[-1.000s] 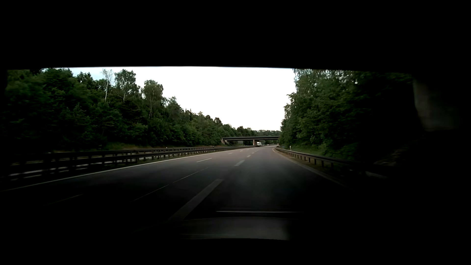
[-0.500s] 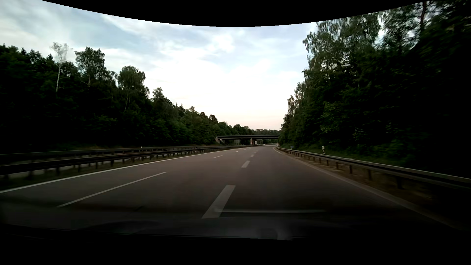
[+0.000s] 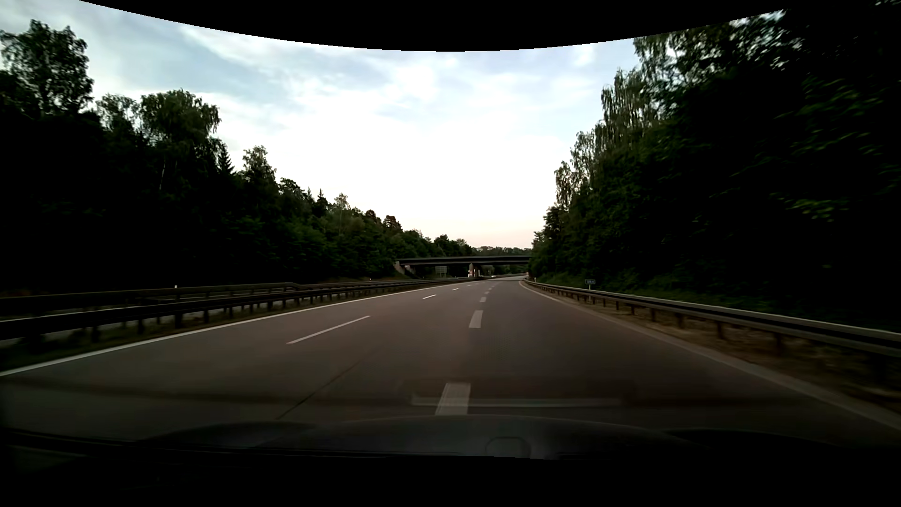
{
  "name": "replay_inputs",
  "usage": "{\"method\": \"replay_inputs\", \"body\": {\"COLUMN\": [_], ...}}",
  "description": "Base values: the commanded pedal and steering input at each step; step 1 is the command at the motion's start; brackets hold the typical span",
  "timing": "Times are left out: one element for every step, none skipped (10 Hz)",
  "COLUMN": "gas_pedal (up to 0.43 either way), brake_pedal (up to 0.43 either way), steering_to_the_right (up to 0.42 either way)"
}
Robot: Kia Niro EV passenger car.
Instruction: Follow the waypoints while adhering to traffic rules and regulations
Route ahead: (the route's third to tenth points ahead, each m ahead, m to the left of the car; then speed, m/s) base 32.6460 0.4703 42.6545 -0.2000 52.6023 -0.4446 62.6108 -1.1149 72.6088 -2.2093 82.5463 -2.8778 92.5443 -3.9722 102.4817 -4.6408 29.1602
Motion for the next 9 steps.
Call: {"method": "replay_inputs", "body": {"gas_pedal": [0.701,0.701,0.701,0.701,0.689,0.681,0.681,0.669,0.669], "brake_pedal": [0.006,0.006,0.006,0.006,0.006,0.006,0.006,0.006,0.006], "steering_to_the_right": [0.003,0.003,0.003,0.003,0.003,0.003,0.003,0.003,0.004]}}
